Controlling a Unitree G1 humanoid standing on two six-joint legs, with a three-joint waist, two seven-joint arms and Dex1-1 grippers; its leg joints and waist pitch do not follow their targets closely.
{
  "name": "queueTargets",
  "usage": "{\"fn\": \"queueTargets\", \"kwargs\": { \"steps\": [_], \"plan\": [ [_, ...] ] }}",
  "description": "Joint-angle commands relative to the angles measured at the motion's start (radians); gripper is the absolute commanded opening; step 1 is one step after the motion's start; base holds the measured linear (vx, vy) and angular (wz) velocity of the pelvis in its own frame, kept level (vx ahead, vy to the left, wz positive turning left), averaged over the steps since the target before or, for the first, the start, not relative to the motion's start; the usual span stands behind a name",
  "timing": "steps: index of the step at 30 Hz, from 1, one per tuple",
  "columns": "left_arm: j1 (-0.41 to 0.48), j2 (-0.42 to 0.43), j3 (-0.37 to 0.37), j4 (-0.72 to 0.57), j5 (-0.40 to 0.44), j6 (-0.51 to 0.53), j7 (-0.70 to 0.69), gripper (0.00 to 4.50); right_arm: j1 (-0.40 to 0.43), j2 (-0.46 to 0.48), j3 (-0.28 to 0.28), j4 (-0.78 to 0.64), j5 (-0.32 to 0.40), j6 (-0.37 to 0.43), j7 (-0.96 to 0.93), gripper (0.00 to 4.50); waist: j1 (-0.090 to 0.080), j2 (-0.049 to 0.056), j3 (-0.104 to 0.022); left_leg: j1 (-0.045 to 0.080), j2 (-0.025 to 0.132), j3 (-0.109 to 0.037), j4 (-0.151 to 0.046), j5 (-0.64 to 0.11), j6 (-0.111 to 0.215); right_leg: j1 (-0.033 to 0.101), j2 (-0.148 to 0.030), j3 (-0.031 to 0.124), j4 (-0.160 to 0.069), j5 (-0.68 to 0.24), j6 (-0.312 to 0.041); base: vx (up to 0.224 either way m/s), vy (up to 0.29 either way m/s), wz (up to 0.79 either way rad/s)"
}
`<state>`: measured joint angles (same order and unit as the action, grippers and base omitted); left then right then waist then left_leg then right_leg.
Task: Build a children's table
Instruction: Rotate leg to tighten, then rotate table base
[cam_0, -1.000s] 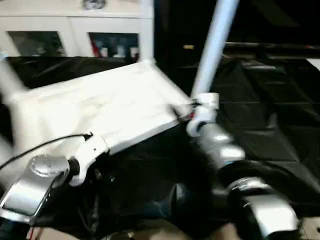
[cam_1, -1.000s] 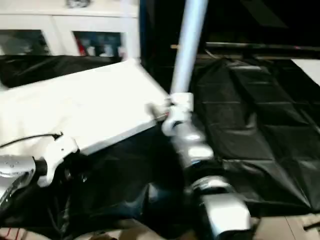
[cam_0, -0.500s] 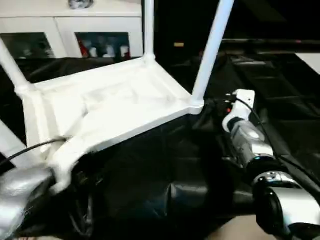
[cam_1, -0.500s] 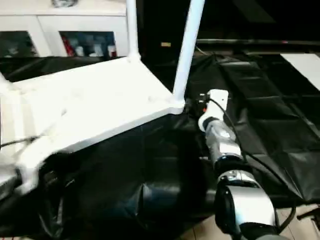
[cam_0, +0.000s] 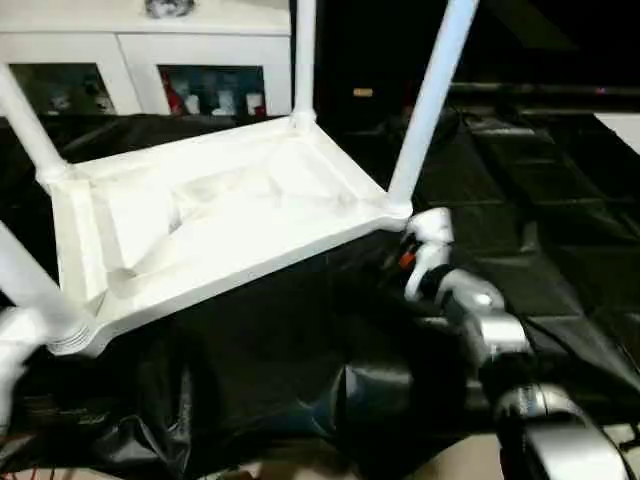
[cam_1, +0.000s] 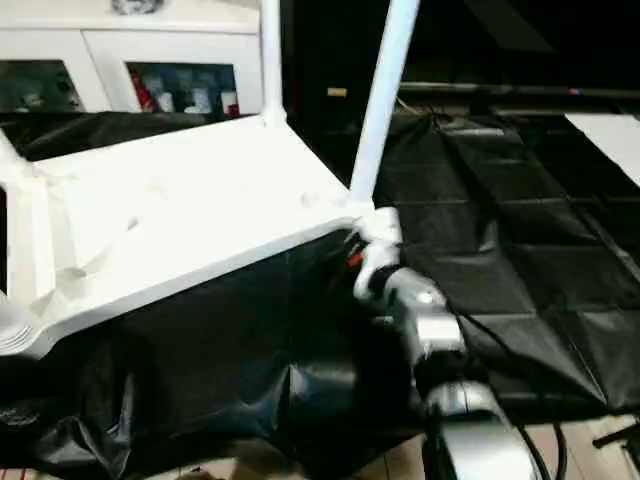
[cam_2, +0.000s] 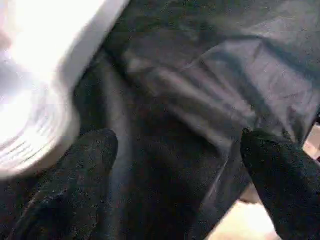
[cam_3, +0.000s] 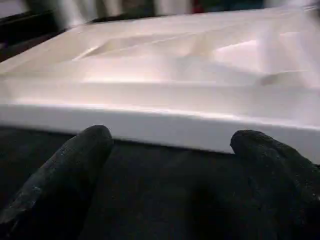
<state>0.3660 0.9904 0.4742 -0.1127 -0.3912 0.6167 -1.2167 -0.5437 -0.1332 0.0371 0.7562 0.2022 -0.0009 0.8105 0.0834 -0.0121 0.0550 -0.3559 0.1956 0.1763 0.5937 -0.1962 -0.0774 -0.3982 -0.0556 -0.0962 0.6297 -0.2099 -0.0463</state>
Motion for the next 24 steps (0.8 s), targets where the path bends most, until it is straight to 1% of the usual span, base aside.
{"fn": "queueTargets", "kwargs": {
  "steps": [1,3,4,5,6,7,8,9,11,12,13,14,15,16,17,18,19,20,22,23,24],
  "plan": [
    [0.01,0.023,0.044,0.025,0.002,0.01,-0.012,4.47,0.002,-0.013,0.003,-0.014,-0.01,0.009,0.006,4.5,0.001,0.027,-0.042,0.014,0.047,-0.016,-0.081,-0.279,0.041,0.033,-0.086,0.071,-0.095,-0.328,-0.166,0.0,0.0,0.0],
    [0.022,0.047,0.077,0.055,0.013,0.009,-0.024,4.47,0.003,-0.013,-0.004,-0.009,-0.018,0.009,-0.007,4.5,0.003,0.026,-0.042,0.017,0.047,-0.017,-0.082,-0.282,0.034,0.032,-0.087,0.074,-0.095,-0.325,-0.166,0.0,0.0,0.0],
    [0.022,0.047,0.078,0.055,0.013,0.009,-0.025,4.47,0.003,-0.013,-0.004,-0.009,-0.018,0.009,-0.007,4.5,0.005,0.027,-0.041,0.017,0.047,-0.017,-0.083,-0.285,0.031,0.033,-0.088,0.075,-0.095,-0.327,-0.166,0.0,0.0,0.0],
    [0.014,0.056,0.091,0.086,0.028,-0.019,-0.018,4.47,0.005,-0.015,-0.005,-0.013,-0.021,0.019,-0.019,4.5,0.005,0.025,-0.041,0.016,0.047,-0.018,-0.084,-0.283,0.03,0.034,-0.088,0.075,-0.095,-0.324,-0.166,0.0,0.0,0.0],
    [-0.002,0.054,0.099,0.107,0.037,-0.053,-0.003,4.47,0.003,-0.016,-0.009,-0.005,-0.03,0.026,-0.052,4.5,0.004,0.026,-0.041,0.016,0.047,-0.019,-0.085,-0.282,0.03,0.035,-0.088,0.075,-0.095,-0.318,-0.164,0.0,0.0,0.0],
    [-0.05,0.036,0.109,0.132,0.029,-0.091,0.027,4.47,-0.004,-0.015,-0.015,0.012,-0.041,0.029,-0.092,4.5,0.005,0.026,-0.042,0.018,0.046,-0.02,-0.086,-0.279,0.027,0.035,-0.089,0.076,-0.096,-0.314,-0.161,0.0,0.0,0.0],
    [-0.067,0.029,0.113,0.139,0.022,-0.1,0.037,4.47,-0.005,-0.015,-0.016,0.017,-0.045,0.031,-0.106,4.5,0.005,0.027,-0.043,0.021,0.045,-0.019,-0.085,-0.28,0.022,0.033,-0.087,0.075,-0.096,-0.314,-0.161,0.0,0.0,0.0],
    [-0.109,0.009,0.122,0.152,0.0,-0.125,0.055,4.47,-0.007,-0.015,-0.021,0.024,-0.05,0.036,-0.145,4.5,0.007,0.028,-0.045,0.022,0.045,-0.019,-0.084,-0.274,0.014,0.035,-0.09,0.076,-0.092,-0.285,-0.171,0.0,0.0,0.0],
    [-0.162,-0.026,0.124,0.165,-0.028,-0.159,0.069,4.47,-0.019,-0.011,-0.035,0.054,-0.058,0.027,-0.21,4.5,0.006,0.028,-0.041,0.024,0.046,-0.02,-0.087,-0.299,-0.001,0.035,-0.09,0.074,-0.093,-0.29,-0.175,0.0,0.0,0.0],
    [-0.186,-0.046,0.121,0.17,-0.042,-0.182,0.072,4.47,-0.024,-0.008,-0.043,0.068,-0.059,0.025,-0.238,4.5,0.006,0.027,-0.043,0.028,0.045,-0.021,-0.087,-0.311,-0.011,0.036,-0.093,0.075,-0.093,-0.294,-0.179,0.0,0.0,0.0],
    [-0.21,-0.069,0.116,0.174,-0.055,-0.194,0.08,4.47,-0.029,-0.003,-0.05,0.08,-0.058,0.022,-0.259,4.5,0.006,0.026,-0.047,0.024,0.045,-0.021,-0.086,-0.298,-0.013,0.042,-0.094,0.076,-0.089,-0.265,-0.184,0.0,0.0,0.0],
    [-0.234,-0.094,0.108,0.177,-0.068,-0.2,0.087,4.47,-0.032,0.002,-0.052,0.089,-0.06,0.018,-0.272,4.5,0.004,0.025,-0.048,0.023,0.044,-0.019,-0.086,-0.289,-0.013,0.043,-0.093,0.075,-0.087,-0.255,-0.184,0.0,0.0,0.0],
    [-0.264,-0.129,0.094,0.181,-0.081,-0.207,0.092,4.47,-0.036,0.01,-0.049,0.101,-0.065,0.012,-0.285,4.5,0.005,0.026,-0.051,0.023,0.044,-0.018,-0.083,-0.27,-0.012,0.045,-0.094,0.075,-0.086,-0.23,-0.19,0.0,0.0,0.0],
    [-0.271,-0.139,0.089,0.179,-0.085,-0.206,0.093,4.47,-0.037,0.012,-0.048,0.105,-0.068,0.01,-0.289,4.5,0.006,0.025,-0.053,0.019,0.044,-0.017,-0.081,-0.244,-0.007,0.047,-0.093,0.075,-0.08,-0.19,-0.197,0.0,0.0,0.0],
    [-0.282,-0.154,0.079,0.176,-0.092,-0.203,0.095,4.47,-0.04,0.016,-0.046,0.112,-0.072,0.007,-0.297,4.5,0.006,0.024,-0.054,0.017,0.044,-0.016,-0.081,-0.232,-0.005,0.049,-0.093,0.075,-0.078,-0.173,-0.198,0.0,0.0,0.0],
    [-0.317,-0.191,0.043,0.182,-0.091,-0.211,0.112,4.47,-0.05,0.028,-0.044,0.132,-0.08,0.0,-0.318,4.5,0.006,0.024,-0.056,0.017,0.044,-0.016,-0.08,-0.226,-0.002,0.049,-0.092,0.073,-0.076,-0.163,-0.2,0.0,0.0,0.0],
    [-0.325,-0.199,0.031,0.184,-0.085,-0.218,0.116,4.47,-0.053,0.031,-0.042,0.137,-0.083,-0.003,-0.321,4.5,0.005,0.025,-0.057,0.018,0.044,-0.016,-0.079,-0.222,-0.004,0.049,-0.091,0.073,-0.074,-0.155,-0.204,0.0,0.0,0.0],
    [-0.344,-0.216,0.001,0.195,-0.069,-0.24,0.124,4.47,-0.064,0.038,-0.038,0.154,-0.09,-0.012,-0.331,4.5,0.005,0.025,-0.056,0.017,0.044,-0.016,-0.079,-0.224,-0.003,0.048,-0.091,0.072,-0.075,-0.155,-0.204,0.0,0.0,0.0],
    [-0.361,-0.243,-0.03,0.188,-0.071,-0.239,0.129,4.47,-0.077,0.049,-0.033,0.169,-0.092,-0.027,-0.327,4.5,0.007,0.024,-0.057,0.02,0.045,-0.014,-0.078,-0.237,-0.006,0.048,-0.093,0.073,-0.077,-0.172,-0.202,0.0,0.0,0.0],
    [-0.366,-0.257,-0.044,0.173,-0.083,-0.23,0.124,4.47,-0.084,0.055,-0.031,0.175,-0.093,-0.032,-0.327,4.5,0.008,0.024,-0.056,0.019,0.045,-0.015,-0.078,-0.239,-0.006,0.048,-0.093,0.074,-0.076,-0.175,-0.201,0.0,0.0,0.0],
    [-0.372,-0.286,-0.072,0.125,-0.118,-0.201,0.118,4.47,-0.102,0.067,-0.028,0.192,-0.097,-0.048,-0.338,4.5,0.009,0.025,-0.057,0.02,0.048,-0.015,-0.079,-0.243,-0.01,0.048,-0.094,0.073,-0.075,-0.18,-0.201,0.0,0.0,0.0]
  ]
}}
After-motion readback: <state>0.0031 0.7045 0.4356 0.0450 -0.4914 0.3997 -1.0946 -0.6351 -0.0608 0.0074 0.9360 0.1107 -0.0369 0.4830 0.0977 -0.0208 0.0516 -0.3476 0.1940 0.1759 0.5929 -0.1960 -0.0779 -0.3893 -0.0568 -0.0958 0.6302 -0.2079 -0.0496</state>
